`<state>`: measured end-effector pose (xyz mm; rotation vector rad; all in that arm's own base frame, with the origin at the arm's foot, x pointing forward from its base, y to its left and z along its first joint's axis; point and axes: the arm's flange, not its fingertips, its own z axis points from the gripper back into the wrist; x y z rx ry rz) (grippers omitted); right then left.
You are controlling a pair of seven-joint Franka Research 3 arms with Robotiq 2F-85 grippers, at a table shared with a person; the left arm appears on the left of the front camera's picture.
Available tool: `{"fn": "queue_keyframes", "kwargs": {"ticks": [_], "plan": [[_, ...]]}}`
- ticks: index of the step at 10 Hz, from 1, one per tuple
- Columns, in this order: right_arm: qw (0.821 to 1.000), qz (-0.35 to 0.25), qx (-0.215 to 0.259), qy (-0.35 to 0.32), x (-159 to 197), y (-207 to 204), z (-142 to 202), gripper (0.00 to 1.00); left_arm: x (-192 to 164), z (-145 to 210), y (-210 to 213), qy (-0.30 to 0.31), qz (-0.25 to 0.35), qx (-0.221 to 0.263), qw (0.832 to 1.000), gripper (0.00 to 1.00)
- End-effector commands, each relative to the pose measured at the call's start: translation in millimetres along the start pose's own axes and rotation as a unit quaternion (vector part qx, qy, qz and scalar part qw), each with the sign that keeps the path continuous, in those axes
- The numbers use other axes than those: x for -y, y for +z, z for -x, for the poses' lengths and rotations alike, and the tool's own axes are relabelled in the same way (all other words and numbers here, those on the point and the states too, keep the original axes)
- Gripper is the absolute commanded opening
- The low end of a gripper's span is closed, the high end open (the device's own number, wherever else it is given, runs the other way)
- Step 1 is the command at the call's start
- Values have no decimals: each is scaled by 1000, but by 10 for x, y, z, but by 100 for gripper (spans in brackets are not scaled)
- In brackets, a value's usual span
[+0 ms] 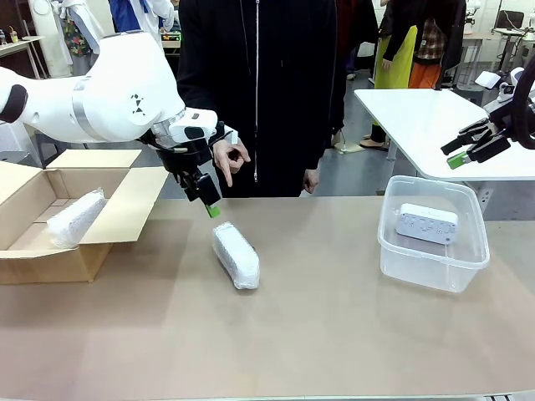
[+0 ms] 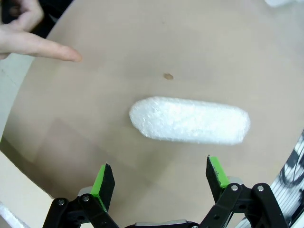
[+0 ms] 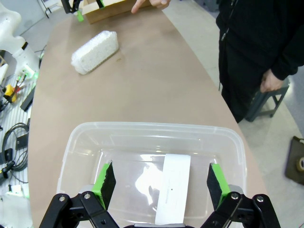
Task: Separate and place wrapped and unwrapped clocks.
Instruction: Pick up the Digital clock indicated by the person.
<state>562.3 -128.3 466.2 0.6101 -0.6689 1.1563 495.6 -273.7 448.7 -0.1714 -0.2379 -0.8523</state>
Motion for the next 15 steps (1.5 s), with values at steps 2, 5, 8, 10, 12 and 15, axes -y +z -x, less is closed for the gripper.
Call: {"fn": "queue_keyframes", "kwargs": {"ticks": [2, 5, 8, 10, 12, 15], "plan": [[1000, 0, 0, 0, -5, -2, 2, 100, 196, -174, -35, 168, -63, 51, 982, 100], [1000, 0, 0, 0, -5, -2, 2, 100, 367, -295, 40, 304, -67, 25, 950, 100], [1000, 0, 0, 0, -5, -2, 2, 100, 527, -339, 166, 416, -77, -20, 906, 100], [1000, 0, 0, 0, -5, -2, 2, 100, 580, -388, 64, 456, -61, -11, 888, 100], [1000, 0, 0, 0, -5, -2, 2, 100, 627, -452, -94, 455, -47, 22, 889, 100], [1000, 0, 0, 0, -5, -2, 2, 100, 630, -491, -382, 460, -30, 48, 886, 100]]}}
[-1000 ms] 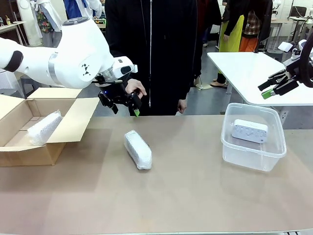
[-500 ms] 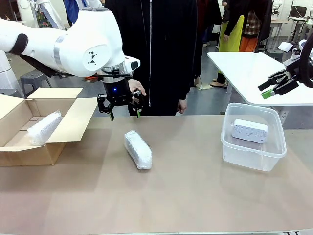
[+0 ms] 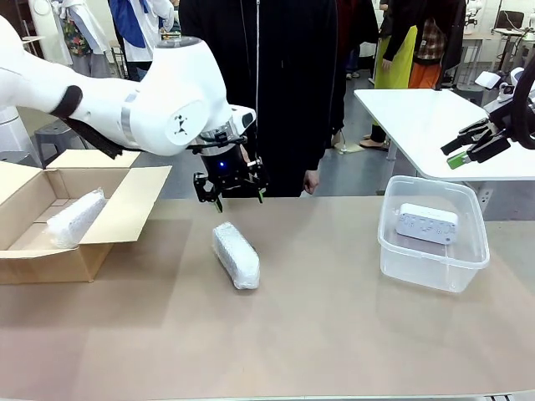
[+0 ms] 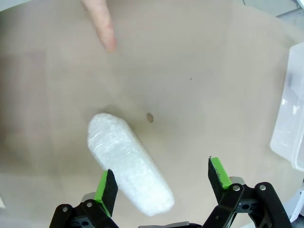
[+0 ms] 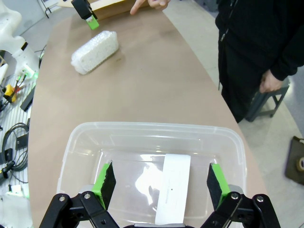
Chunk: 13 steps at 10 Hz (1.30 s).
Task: Separate and place wrapped and unwrapped clocks.
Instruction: Pick up the Digital clock indicated by the person.
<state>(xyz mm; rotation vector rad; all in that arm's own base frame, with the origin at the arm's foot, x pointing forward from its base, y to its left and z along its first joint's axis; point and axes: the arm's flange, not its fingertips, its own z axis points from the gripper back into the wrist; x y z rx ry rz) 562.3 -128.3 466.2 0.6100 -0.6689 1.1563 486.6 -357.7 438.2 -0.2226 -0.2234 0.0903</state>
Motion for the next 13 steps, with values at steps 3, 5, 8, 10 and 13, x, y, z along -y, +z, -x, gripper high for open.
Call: {"fn": "queue_keyframes", "kwargs": {"ticks": [3, 5, 8, 10, 13], "plan": [[1000, 0, 0, 0, -5, -2, 2, 100, -63, 111, -216, 49, -30, -24, 998, 100], [1000, 0, 0, 0, -5, -2, 2, 100, -149, 212, -302, 81, -59, -50, 994, 100], [1000, 0, 0, 0, -5, -2, 2, 100, -175, 297, -326, 101, -74, -73, 989, 100], [1000, 0, 0, 0, -5, -2, 2, 100, -146, 299, -416, 100, -62, -81, 990, 100], [1000, 0, 0, 0, -5, -2, 2, 100, -163, 291, -538, 104, -54, -80, 990, 100]]}}
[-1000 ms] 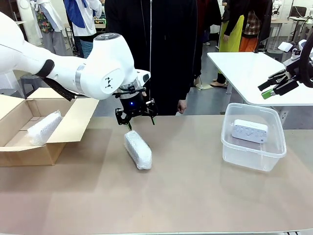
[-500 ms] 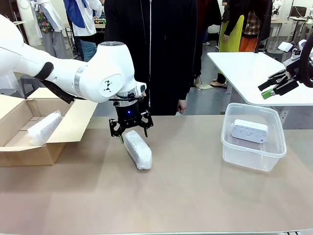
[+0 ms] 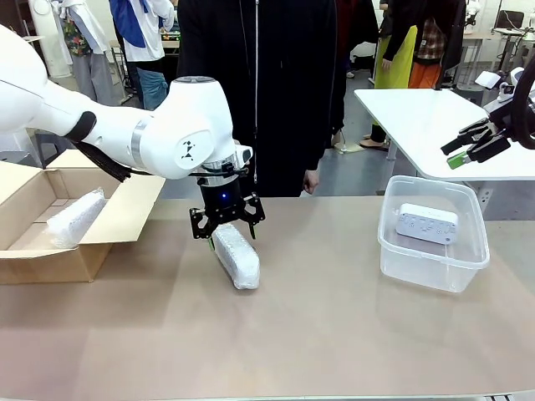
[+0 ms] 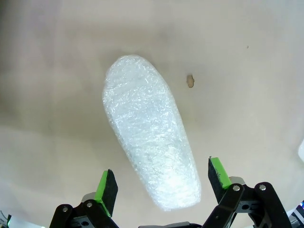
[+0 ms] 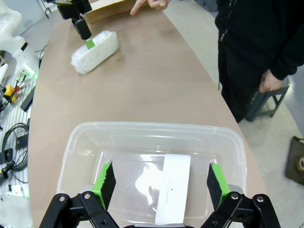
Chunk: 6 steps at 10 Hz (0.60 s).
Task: Separate and place wrapped and unwrapped clocks.
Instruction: Pick up the Digital clock indicated by the person.
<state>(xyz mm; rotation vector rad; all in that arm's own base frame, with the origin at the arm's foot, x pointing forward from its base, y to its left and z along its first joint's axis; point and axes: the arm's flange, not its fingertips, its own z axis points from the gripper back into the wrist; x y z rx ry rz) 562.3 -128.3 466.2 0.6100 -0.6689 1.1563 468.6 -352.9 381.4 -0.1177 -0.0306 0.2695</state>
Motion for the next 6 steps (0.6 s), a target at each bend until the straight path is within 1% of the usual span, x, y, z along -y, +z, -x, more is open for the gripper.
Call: {"fn": "queue_keyframes", "kwargs": {"ticks": [1, 3, 6], "plan": [[1000, 0, 0, 0, -5, -2, 2, 100, 29, -12, -82, 8, 13, 0, 1000, 100], [1000, 0, 0, 0, -5, -2, 2, 100, 18, -90, -148, 2, 11, 12, 1000, 100], [1000, 0, 0, 0, -5, -2, 2, 100, 1, -232, -264, -8, -2, 13, 1000, 100]]}}
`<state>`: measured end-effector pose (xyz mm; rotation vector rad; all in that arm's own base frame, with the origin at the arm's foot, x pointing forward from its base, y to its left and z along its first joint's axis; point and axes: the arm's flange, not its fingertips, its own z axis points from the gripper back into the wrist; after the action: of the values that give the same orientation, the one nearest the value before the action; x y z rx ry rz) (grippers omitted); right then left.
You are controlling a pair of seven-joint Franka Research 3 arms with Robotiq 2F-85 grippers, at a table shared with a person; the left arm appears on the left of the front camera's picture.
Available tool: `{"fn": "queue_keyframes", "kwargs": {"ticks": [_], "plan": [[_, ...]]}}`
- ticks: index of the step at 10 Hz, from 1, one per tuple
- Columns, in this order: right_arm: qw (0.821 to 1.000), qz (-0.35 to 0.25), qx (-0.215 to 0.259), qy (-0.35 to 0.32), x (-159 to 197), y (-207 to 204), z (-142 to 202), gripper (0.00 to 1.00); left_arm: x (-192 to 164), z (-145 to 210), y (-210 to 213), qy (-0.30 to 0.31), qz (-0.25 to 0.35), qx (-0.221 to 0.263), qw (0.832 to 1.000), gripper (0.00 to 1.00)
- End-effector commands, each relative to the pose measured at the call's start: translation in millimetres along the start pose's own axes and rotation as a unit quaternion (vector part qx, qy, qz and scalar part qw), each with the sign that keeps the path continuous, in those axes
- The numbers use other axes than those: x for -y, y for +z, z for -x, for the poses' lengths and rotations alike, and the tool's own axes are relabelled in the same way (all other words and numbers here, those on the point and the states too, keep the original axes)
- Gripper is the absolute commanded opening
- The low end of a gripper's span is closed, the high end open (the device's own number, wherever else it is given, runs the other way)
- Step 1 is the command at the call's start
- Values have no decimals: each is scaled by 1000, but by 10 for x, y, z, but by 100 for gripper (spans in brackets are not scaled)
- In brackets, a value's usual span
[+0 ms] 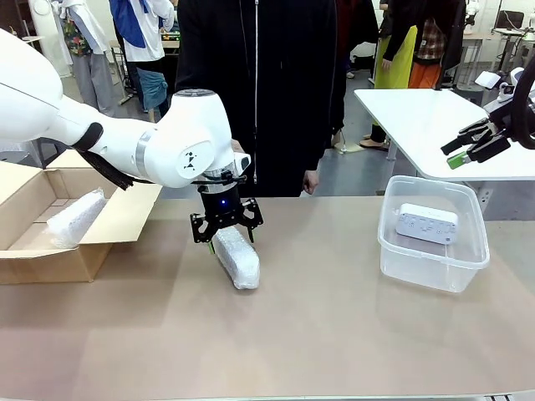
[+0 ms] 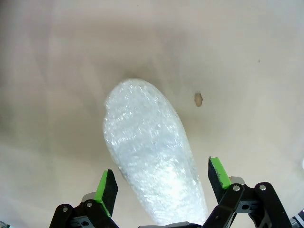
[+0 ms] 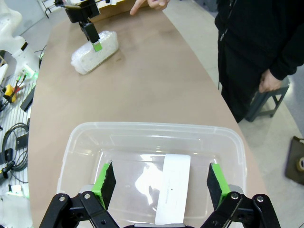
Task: Separate and place wrapped and unwrapped clocks.
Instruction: Pick up the Digital clock indicated by the person.
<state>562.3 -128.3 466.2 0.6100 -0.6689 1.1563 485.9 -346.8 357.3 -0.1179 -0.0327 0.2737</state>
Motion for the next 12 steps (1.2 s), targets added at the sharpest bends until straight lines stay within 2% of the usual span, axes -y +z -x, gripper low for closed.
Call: {"fn": "queue_keyframes", "kwargs": {"ticks": [1, 3, 4, 5, 6, 7, 8, 9, 10, 11, 12], "plan": [[1000, 0, 0, 0, -5, -2, 2, 100, 37, -70, -30, -9, 0, 11, 1000, 100], [1000, 0, 0, 0, -5, -2, 2, 100, 15, -62, -24, -42, 1, 20, 999, 100], [1000, 0, 0, 0, -5, -2, 2, 100, 21, -52, -24, -60, -8, 23, 998, 81], [1000, 0, 0, 0, -5, -2, 2, 100, 26, -49, -22, -66, -12, 24, 997, 80], [1000, 0, 0, 0, -5, -2, 2, 100, 28, -49, -26, -69, -16, 23, 997, 61], [1000, 0, 0, 0, -5, -2, 2, 100, 17, -52, -31, -72, -17, 25, 997, 76], [1000, 0, 0, 0, -5, -2, 2, 100, 13, -57, -32, -72, -16, 27, 997, 42], [1000, 0, 0, 0, -5, -2, 2, 100, 15, -57, -30, -72, -14, 27, 997, 55], [1000, 0, 0, 0, -5, -2, 2, 100, 9, -58, -24, -70, -12, 28, 997, 22], [1000, 0, 0, 0, -5, -2, 2, 100, 5, -59, -19, -70, -10, 28, 997, 35], [1000, 0, 0, 0, -5, -2, 2, 100, 3, -62, -18, -71, -9, 28, 997, 3]]}}
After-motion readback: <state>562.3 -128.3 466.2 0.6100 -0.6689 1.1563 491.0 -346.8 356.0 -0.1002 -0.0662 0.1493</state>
